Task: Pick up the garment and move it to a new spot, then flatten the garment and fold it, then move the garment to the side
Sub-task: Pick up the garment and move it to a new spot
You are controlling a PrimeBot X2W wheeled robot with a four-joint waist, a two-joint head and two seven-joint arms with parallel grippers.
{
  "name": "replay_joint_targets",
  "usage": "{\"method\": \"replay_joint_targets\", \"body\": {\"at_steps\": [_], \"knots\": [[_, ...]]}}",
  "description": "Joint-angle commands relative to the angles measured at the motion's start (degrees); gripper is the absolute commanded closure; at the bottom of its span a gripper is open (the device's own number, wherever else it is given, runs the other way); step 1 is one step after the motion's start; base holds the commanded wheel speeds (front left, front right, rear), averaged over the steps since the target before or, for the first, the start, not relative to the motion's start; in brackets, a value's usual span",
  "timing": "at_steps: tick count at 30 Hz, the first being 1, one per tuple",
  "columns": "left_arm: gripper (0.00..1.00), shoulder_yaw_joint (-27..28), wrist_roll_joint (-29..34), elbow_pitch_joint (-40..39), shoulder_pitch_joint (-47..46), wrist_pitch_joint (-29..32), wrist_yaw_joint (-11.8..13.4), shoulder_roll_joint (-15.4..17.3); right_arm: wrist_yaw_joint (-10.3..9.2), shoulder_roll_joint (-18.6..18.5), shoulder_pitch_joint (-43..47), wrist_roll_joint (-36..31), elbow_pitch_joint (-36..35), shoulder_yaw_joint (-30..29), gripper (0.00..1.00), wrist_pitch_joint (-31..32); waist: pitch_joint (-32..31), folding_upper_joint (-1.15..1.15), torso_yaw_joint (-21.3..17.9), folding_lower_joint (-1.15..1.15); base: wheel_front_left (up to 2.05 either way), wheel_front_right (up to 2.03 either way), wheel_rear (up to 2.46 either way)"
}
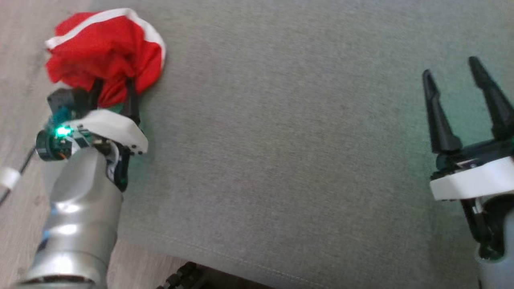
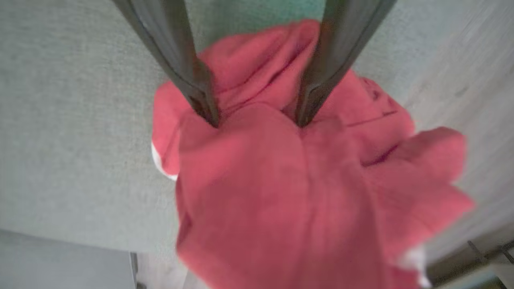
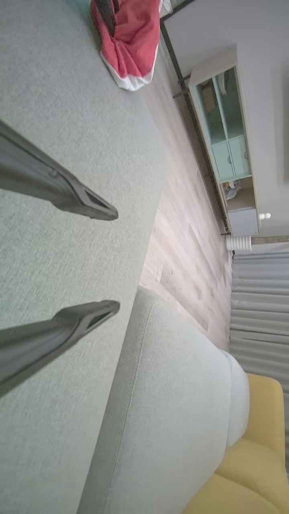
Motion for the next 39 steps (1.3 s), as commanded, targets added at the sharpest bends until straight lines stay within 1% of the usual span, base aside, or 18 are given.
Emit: {"method": "replay_joint_targets", "body": {"at_steps": [1, 3, 6, 7, 8, 11, 14, 19, 23, 28, 30, 34, 39], "knots": [[0.0, 1.0, -0.5, 1.3, -2.1, 1.9, -0.5, 3.7, -0.04, -0.5, -1.0, 0.5, -2.3, 1.0, 0.0, 0.5, 1.5, 0.0, -1.7, 0.0, 0.0, 0.0, 0.0], [0.0, 1.0, -1.2, 4.6, -3.9, 4.7, -0.7, 4.3, -0.04, -0.6, -1.1, 0.6, -2.2, 0.8, 0.0, 0.4, 1.8, 0.0, -2.3, 0.0, 0.0, 0.0, 0.0], [0.0, 1.1, -1.6, 6.5, -5.5, 5.6, -0.8, 4.9, -0.04, -0.5, -1.2, 0.6, -2.1, 0.4, 0.0, 0.1, 1.9, 0.0, -2.6, 0.0, 0.0, 0.0, 0.0], [0.66, 0.8, -1.5, 7.2, -6.1, 5.6, -0.8, 5.3, -0.04, -0.5, -1.2, 0.6, -2.0, 0.3, 0.0, 0.0, 1.9, 0.0, -2.7, 0.0, 0.0, 0.0, 0.0], [1.0, 0.9, -1.5, 7.5, -6.5, 4.6, -0.7, 5.7, -0.04, -0.5, -1.2, 0.6, -1.8, 0.2, 0.0, -0.1, 1.7, 0.0, -2.9, 0.0, 0.0, 0.0, 0.0], [1.0, 1.2, -1.5, 8.3, -6.6, 0.5, 0.4, 6.4, -0.04, 0.0, -1.4, 0.8, -1.1, -0.1, 0.0, -0.9, 0.7, 0.0, -3.1, 0.0, 0.0, 0.0, 0.0], [1.0, 1.5, -1.7, 8.8, -5.9, -3.2, 0.9, 7.0, -0.04, 0.5, -1.5, 0.7, -0.2, -0.2, 0.0, -2.1, -1.3, 0.0, -3.3, 0.0, 0.0, 0.0, 0.0], [1.0, 2.9, -2.6, 7.1, -3.5, -6.1, 1.5, 8.4, -0.04, 1.7, -1.6, 0.6, 1.7, 0.1, 0.0, -4.2, -6.2, 0.0, -3.8, 0.0, 0.0, 0.0, 0.0], [1.0, 4.1, -3.0, 2.7, 0.0, -6.5, 2.0, 9.3, -0.04, 3.3, -1.0, 0.9, 3.6, 0.4, 0.0, -5.7, -10.7, 0.0, -4.4, 0.0, 0.0, 0.0, 0.0], [1.0, 5.8, -2.5, -7.1, 6.8, -6.6, 3.3, 10.0, -0.04, 5.0, 0.3, 1.2, 5.7, 0.6, 0.0, -7.1, -15.3, 0.0, -5.8, 0.0, 0.0, 0.0, 0.0], [1.0, 6.3, -2.4, -10.9, 9.5, -6.6, 3.8, 9.7, -0.04, 5.5, 0.9, 1.4, 6.5, 0.9, 0.0, -7.4, -16.7, 0.0, -6.7, 0.0, 0.0, 0.0, 0.0], [1.0, 5.7, -1.8, -18.3, 14.5, -6.6, 4.6, 8.0, -0.04, 6.4, 2.7, 1.8, 7.9, 0.7, 0.0, -7.9, -18.2, 0.0, -8.9, 0.0, 0.0, 0.0, 0.0], [1.0, 2.1, -0.3, -26.7, 19.0, -4.9, 5.3, 4.6, -0.04, 7.2, 4.5, 2.4, 9.1, 0.5, 0.0, -8.4, -18.4, 0.0, -13.8, 0.0, 0.0, 0.0, 0.0]]}}
